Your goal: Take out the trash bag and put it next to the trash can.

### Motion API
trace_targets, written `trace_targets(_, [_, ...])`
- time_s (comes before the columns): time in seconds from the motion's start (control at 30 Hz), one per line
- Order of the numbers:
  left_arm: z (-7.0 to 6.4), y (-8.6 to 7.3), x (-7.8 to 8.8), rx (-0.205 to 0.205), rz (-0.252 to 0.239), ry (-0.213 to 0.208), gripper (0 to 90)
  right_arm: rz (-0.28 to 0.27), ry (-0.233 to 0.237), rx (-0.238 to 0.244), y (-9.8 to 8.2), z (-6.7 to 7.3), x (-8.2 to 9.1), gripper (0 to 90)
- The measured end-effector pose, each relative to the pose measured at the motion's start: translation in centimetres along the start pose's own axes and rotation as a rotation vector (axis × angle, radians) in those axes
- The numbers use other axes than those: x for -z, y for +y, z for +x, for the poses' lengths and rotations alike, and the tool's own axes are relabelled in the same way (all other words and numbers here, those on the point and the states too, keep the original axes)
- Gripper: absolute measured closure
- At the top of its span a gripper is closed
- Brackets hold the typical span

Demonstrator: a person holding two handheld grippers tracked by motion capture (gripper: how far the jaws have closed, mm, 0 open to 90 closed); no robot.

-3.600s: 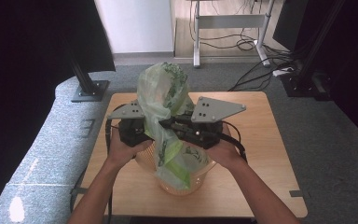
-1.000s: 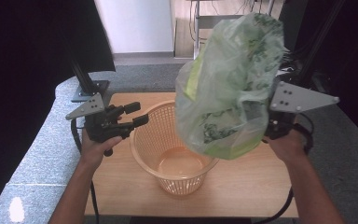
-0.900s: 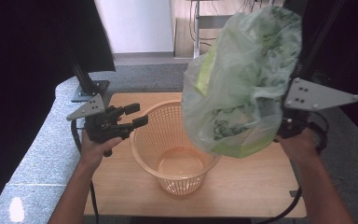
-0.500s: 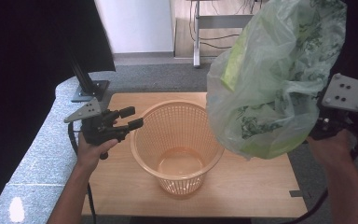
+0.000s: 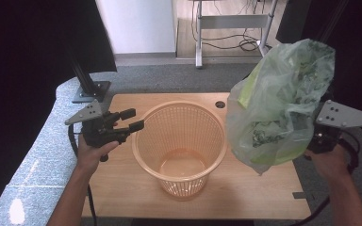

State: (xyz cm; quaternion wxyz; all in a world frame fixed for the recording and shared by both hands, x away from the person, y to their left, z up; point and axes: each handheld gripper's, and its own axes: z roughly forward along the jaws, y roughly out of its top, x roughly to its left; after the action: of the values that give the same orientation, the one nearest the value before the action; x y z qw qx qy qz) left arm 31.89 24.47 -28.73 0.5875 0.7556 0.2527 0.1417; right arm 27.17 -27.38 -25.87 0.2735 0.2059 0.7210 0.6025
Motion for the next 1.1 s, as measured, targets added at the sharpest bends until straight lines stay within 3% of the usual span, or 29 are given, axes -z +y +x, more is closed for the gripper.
trace_targets(0.33, [0.0, -0.2, 0.5, -0.002, 0.008, 0.01, 42.1, 0.031, 0.0, -0.129, -8.4, -1.3, -1.1, 88.5])
trace_targets(0.63, [0.2, -0.5, 0.8, 0.007, 0.013, 0.025, 41.8, 0.106, 0.025, -0.196, -14.1, -1.1, -3.6, 87.8])
trace_targets(0.8, [0.3, -0.8, 0.9, 0.008, 0.02, 0.029, 41.6, 0.151, 0.041, -0.218, -16.1, -0.7, -5.2, 84.4])
trace_targets(1.0, [0.5, -1.1, 0.9, 0.018, 0.021, 0.025, 41.4, 0.19, 0.05, -0.218, -17.0, -0.3, -6.4, 78.2])
trace_targets(1.07, [0.5, -1.4, 0.9, 0.021, 0.025, 0.024, 41.4, 0.198, 0.049, -0.22, -17.2, -0.2, -6.6, 68.2])
trace_targets(1.1, [0.6, -1.5, 0.9, 0.024, 0.026, 0.024, 41.3, 0.202, 0.049, -0.228, -17.2, -0.2, -6.6, 56.7])
